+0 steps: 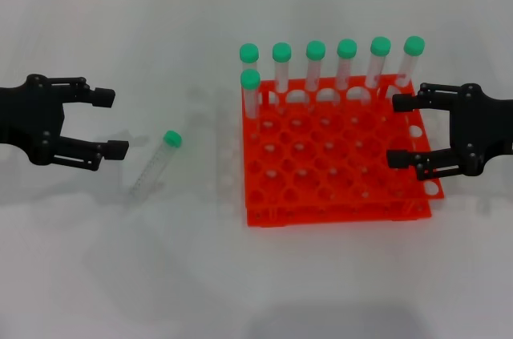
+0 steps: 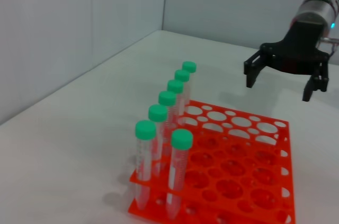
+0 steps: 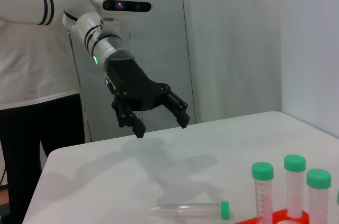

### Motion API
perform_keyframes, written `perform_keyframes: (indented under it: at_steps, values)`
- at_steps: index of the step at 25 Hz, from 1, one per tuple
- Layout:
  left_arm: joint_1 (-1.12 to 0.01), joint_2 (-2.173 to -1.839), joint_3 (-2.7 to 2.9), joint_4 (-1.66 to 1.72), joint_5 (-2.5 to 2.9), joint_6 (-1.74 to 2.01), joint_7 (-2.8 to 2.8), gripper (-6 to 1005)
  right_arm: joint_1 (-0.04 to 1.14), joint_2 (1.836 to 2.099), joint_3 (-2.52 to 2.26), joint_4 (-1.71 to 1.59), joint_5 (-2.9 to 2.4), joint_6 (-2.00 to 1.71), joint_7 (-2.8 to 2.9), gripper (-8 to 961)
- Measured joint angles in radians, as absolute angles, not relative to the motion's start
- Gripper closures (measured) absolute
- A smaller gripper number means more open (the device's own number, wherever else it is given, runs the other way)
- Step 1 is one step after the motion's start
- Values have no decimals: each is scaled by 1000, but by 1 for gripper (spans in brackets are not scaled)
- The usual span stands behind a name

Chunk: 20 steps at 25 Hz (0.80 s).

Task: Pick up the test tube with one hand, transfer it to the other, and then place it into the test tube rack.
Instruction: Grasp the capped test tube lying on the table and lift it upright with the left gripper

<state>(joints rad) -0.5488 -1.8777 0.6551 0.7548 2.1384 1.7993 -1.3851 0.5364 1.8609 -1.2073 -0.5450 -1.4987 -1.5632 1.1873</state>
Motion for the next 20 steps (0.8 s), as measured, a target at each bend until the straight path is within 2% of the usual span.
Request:
perform_keyframes:
  at_steps: [7, 16, 20]
  values:
    - [-546, -1890, 655, 810, 2169, 1784, -1523, 113, 524, 1870, -1207, -544, -1498, -1505, 1192, 81]
    - [-555, -1984, 664, 1129, 2423, 1844, -1893, 118, 513, 1878, -1207, -556, -1490, -1493, 1186, 80]
    - [-584, -1994, 726, 1180, 2474, 1889, -2035, 119, 513, 1882, -1207, -567, -1491, -1490, 1179, 80]
